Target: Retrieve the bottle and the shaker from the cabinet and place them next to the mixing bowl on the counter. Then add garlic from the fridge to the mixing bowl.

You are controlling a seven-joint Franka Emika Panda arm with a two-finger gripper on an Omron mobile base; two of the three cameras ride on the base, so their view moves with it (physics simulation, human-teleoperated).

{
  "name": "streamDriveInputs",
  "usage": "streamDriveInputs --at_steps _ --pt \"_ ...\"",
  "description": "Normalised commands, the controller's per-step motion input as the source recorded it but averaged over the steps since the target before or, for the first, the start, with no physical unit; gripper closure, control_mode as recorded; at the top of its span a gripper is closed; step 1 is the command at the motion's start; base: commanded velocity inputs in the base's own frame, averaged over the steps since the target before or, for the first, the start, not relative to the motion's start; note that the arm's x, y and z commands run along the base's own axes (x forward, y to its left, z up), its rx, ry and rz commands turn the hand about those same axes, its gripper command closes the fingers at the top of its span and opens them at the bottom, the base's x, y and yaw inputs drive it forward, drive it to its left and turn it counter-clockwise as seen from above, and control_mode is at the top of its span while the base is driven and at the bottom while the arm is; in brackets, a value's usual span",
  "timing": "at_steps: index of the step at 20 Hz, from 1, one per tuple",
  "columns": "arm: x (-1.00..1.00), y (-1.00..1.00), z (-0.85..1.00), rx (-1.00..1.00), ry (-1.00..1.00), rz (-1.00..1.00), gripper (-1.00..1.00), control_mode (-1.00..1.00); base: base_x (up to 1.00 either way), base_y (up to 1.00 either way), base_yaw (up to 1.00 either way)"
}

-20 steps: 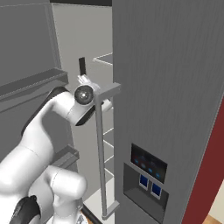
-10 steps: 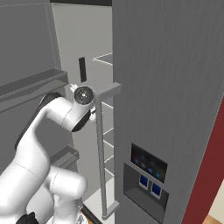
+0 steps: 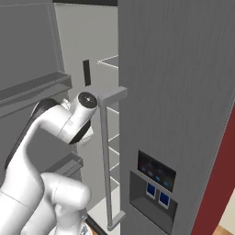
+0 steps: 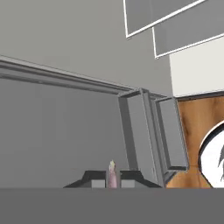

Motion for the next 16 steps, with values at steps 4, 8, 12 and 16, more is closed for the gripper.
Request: streamDriveInputs --at_steps 4,8,12,16 --pt "-0.83 -0.85 0.4 0.3 -0.01 0.0 1.0 -1.0 0.0 0.0 0.0" --pt "-0.53 -1.0 0.39 0.3 -0.06 0.0 1.0 -1.0 0.0 0.0 0.0" --pt "-0.2 -1.0 0.42 0.27 -0.13 0.0 1.0 -1.0 0.0 0.0 0.0" --pt "-0.06 -0.92 0.27 0.24 -0.17 0.0 1.0 -1.0 0.0 0.0 0.0"
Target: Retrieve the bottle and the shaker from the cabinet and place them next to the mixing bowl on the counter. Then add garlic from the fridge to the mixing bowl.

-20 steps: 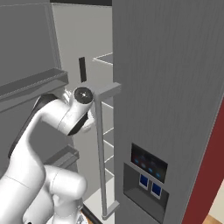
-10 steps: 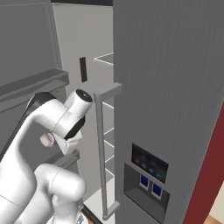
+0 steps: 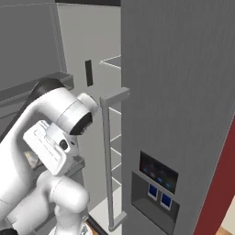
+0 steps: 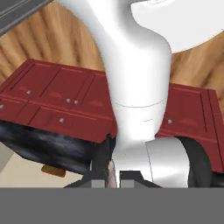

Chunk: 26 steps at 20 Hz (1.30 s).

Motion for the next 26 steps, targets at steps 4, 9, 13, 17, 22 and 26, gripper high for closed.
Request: streamDriveInputs --at_steps 4,9,13,17,22,26 --pt "-0.01 -0.36 0.0 0.09 -0.17 0.0 1.0 -1.0 0.0 0.0 0.0" --pt "0.0 -0.03 -0.05 0.01 -0.17 -0.09 1.0 -1.0 0.0 0.0 0.0" --pt "0.0 0.0 -0.04 0.0 -0.16 -0.09 1.0 -1.0 0.0 0.0 0.0" --pt "0.0 -0.07 -0.01 0.0 -0.22 -0.1 1.0 -1.0 0.0 0.0 0.0" --pt "0.0 -0.04 -0.01 0.0 -0.32 -0.1 1.0 -1.0 0.0 0.0 0.0" --pt "0.0 -0.04 0.0 0.03 -0.15 -0.07 1.0 -1.0 0.0 0.0 0.0"
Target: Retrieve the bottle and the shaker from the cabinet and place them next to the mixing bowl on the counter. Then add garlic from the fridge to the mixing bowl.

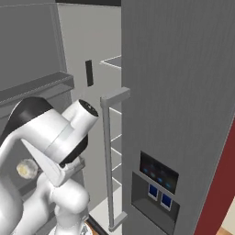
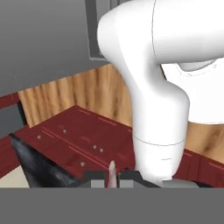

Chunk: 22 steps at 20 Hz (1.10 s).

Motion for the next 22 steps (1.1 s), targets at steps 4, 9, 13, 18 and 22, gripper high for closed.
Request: streamDriveInputs --at_steps 4,9,13,18,22 --pt "0.0 -0.03 0.0 0.02 -0.08 -0.04 1.0 -1.0 0.0 0.0 0.0" --pt "0.0 0.0 0.0 0.0 -0.05 -0.02 1.0 1.0 -0.02 0.0 -0.01" --pt "0.0 0.0 0.0 0.0 0.0 0.0 1.0 1.0 -0.26 -0.01 -0.03" --pt "0.0 0.0 0.0 0.0 0.0 0.0 1.0 1.0 -0.48 -0.02 -0.04" --pt "0.0 0.0 0.0 0.0 0.0 0.0 1.0 1.0 -0.51 0.0 -0.03"
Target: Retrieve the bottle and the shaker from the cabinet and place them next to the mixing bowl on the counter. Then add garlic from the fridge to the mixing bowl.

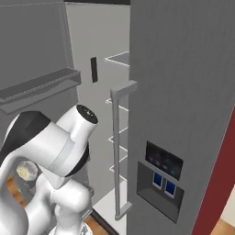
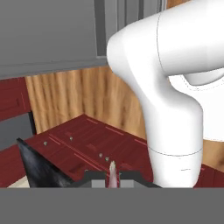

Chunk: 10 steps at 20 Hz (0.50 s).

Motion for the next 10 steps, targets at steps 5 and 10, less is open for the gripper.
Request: streamDriveInputs --at_steps 5,10 --pt "0.0 0.0 0.0 0.0 0.0 0.0 1.0 1.0 -0.63 -0.14 -0.01" --pt "0.0 0.0 0.0 0.0 0.0 0.0 1.0 1.0 -0.63 -0.2 0.0"
